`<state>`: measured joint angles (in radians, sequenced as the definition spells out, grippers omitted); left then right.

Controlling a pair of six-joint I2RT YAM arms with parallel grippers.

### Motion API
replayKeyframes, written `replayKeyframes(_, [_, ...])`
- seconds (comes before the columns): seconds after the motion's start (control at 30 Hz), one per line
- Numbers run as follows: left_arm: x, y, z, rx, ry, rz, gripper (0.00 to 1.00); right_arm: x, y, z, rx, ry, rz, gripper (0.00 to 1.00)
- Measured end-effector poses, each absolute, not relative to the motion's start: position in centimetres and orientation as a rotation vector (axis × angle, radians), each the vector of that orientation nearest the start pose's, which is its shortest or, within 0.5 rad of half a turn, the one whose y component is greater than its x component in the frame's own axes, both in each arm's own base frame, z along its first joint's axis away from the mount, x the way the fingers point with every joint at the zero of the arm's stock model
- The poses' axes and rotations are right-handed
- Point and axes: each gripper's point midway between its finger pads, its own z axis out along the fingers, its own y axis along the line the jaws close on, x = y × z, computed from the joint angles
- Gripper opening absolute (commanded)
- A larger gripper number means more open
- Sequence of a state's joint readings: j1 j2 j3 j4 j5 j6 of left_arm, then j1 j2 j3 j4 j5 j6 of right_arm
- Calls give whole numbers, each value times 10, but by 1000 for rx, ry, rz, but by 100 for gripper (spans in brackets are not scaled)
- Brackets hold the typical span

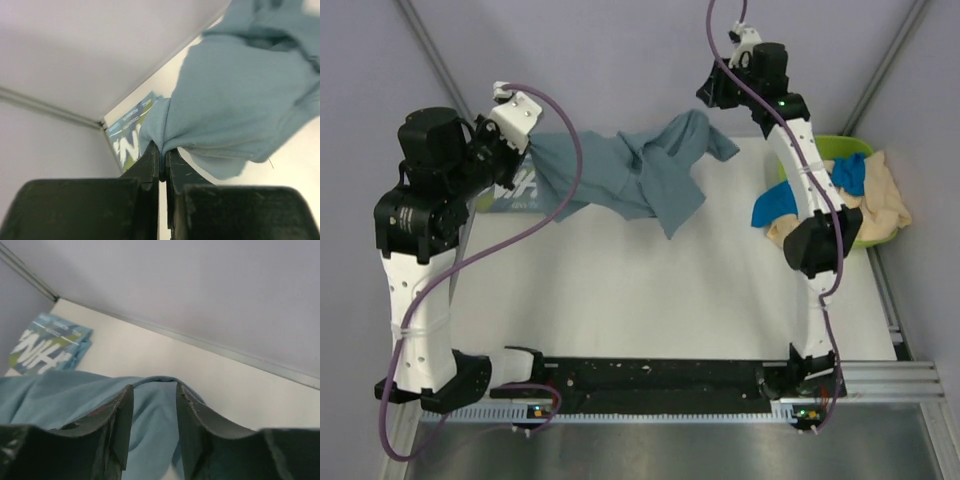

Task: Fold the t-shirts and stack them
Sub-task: Flatten out the tshirt

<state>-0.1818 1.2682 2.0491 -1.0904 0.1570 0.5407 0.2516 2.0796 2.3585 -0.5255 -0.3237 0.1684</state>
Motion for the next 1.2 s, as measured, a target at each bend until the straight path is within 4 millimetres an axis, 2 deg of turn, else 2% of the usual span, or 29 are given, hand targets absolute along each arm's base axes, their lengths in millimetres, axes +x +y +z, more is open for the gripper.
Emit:
replayKeyframes(0.07, [290, -71, 473, 783, 1696, 44, 0, 578, 209, 333, -271, 1886, 598, 51])
replayKeyframes(0.13, [286, -85, 477, 811, 1674, -19, 0, 580, 204, 290, -240, 1990, 580, 53])
replayKeyframes(0.17, [285, -90, 479, 823, 1665, -43, 0, 573, 199, 261, -230, 2072, 563, 54])
replayKeyframes(0.23, [282, -108, 485, 866, 1639, -103, 0, 565, 195, 239, -231, 2130, 546, 55])
replayKeyframes(0.3, [281, -134, 496, 926, 1589, -162, 0, 541, 187, 215, -244, 2217, 525, 56])
replayKeyframes(0.33, [279, -150, 502, 962, 1553, -195, 0, 528, 183, 208, -251, 2246, 518, 56])
replayKeyframes(0.4, [277, -181, 511, 1030, 1488, -252, 0, 504, 177, 208, -261, 2273, 512, 57])
replayKeyframes(0.5, [287, -219, 512, 1104, 1421, -297, 0, 472, 169, 231, -268, 2248, 510, 58])
replayKeyframes(0.53, [297, -229, 508, 1112, 1414, -297, 0, 462, 166, 242, -268, 2225, 509, 59])
replayKeyframes(0.6, [329, -244, 495, 1105, 1426, -268, 0, 446, 160, 261, -259, 2184, 502, 61])
replayKeyframes(0.63, [351, -253, 483, 1098, 1438, -241, 4, 439, 156, 270, -247, 2160, 494, 61])
replayKeyframes(0.67, [372, -262, 471, 1095, 1450, -213, 18, 431, 152, 276, -232, 2145, 490, 61])
replayKeyframes(0.73, [426, -283, 435, 1087, 1481, -145, 60, 418, 142, 281, -198, 2130, 470, 63])
replayKeyframes(0.77, [454, -292, 413, 1082, 1502, -101, 73, 413, 136, 280, -178, 2131, 455, 65])
replayKeyframes(0.8, [476, -298, 393, 1079, 1518, -57, 81, 409, 131, 277, -157, 2136, 439, 66])
replayKeyframes(0.87, [520, -306, 338, 1062, 1593, 20, 96, 399, 122, 267, -125, 2159, 415, 68])
replayKeyframes(0.93, [546, -302, 288, 1058, 1684, 71, 99, 390, 119, 254, -109, 2188, 404, 68])
replayKeyframes(1.0, [557, -286, 256, 1044, 1767, 98, 99, 380, 116, 237, -100, 2228, 394, 66])
replayKeyframes(1.03, [558, -275, 246, 1039, 1806, 106, 99, 375, 115, 229, -97, 2246, 391, 65])
replayKeyframes(1.07, [556, -266, 244, 1030, 1826, 110, 97, 369, 115, 218, -91, 2274, 393, 64])
replayKeyframes(1.13, [538, -243, 243, 1025, 1867, 92, 89, 358, 115, 197, -86, 2330, 403, 62])
replayKeyframes(1.2, [503, -228, 248, 1057, 1890, 33, 70, 346, 118, 171, -71, 2401, 422, 62])
